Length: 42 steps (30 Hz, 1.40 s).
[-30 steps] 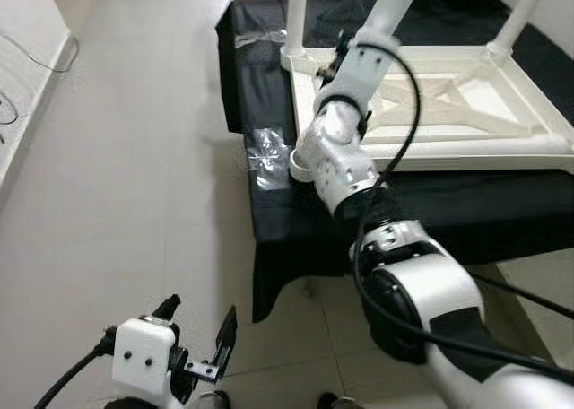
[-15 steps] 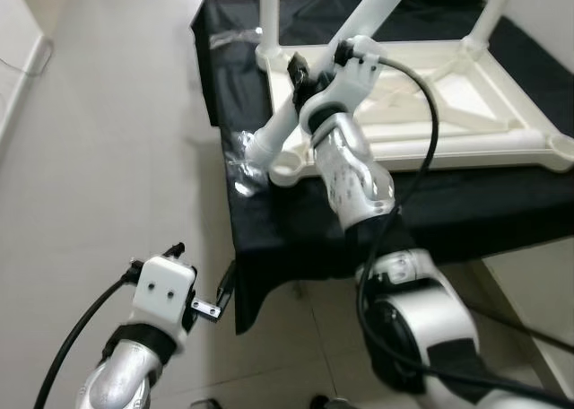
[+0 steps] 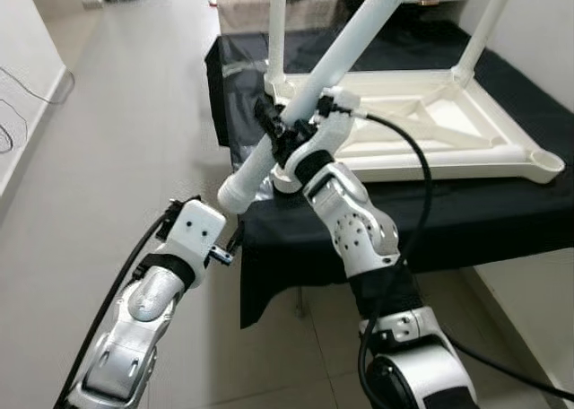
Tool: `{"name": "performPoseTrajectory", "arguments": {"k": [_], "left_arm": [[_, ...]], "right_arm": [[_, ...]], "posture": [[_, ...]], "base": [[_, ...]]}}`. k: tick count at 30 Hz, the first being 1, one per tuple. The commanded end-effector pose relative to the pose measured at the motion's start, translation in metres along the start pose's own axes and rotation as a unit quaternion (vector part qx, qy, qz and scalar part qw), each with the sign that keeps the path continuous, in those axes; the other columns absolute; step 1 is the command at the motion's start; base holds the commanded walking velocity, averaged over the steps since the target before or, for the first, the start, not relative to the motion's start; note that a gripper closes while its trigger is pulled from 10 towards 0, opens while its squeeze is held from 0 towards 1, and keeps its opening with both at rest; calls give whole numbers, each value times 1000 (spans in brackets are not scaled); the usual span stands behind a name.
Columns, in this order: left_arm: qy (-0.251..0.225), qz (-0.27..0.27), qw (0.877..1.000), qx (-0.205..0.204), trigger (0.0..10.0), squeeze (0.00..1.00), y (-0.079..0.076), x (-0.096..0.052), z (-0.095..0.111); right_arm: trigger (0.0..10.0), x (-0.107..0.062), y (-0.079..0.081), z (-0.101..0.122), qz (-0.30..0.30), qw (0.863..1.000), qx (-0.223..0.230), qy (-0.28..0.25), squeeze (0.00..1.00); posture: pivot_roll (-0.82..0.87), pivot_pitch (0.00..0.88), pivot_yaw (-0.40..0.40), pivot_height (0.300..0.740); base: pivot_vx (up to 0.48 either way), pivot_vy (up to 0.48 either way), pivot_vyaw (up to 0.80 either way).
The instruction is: Building children table
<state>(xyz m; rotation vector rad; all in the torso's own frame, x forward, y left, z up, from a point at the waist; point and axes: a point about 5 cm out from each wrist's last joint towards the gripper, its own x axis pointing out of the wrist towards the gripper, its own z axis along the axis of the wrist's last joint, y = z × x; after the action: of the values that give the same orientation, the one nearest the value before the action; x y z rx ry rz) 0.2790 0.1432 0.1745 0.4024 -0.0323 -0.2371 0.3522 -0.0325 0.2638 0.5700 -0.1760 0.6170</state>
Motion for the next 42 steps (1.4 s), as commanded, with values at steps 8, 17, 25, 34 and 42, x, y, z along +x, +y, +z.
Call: {"name": "performPoseTrajectory", "arguments": {"k": [8,17,25,34,42], "left_arm": [[10,-20,1000,-3,10000,0,-9,14,-5],[9,-37,999,-23,10000,0,-19,24,-4],[1,-53,998,-33,10000,0,-29,33,0],[-13,-62,997,-34,0,0,-32,38,5],[-2,-57,998,-41,10000,0,-30,30,-3]], "right_arm": [[10000,-13,17,-10,43,999,13,27,0],[10000,-19,23,-16,51,998,18,43,0],[10000,-22,26,-18,54,997,17,48,0],[10000,-23,26,-20,52,997,7,57,0],[10000,-24,24,-19,64,996,-21,52,1000]], "posture": [[25,76,-8,740],[18,82,-3,740],[16,83,-1,740],[14,85,-3,740],[14,84,1,740]], "base": [[0,0,0],[0,0,0],[0,0,0],[0,0,0],[0,0,0]]}}
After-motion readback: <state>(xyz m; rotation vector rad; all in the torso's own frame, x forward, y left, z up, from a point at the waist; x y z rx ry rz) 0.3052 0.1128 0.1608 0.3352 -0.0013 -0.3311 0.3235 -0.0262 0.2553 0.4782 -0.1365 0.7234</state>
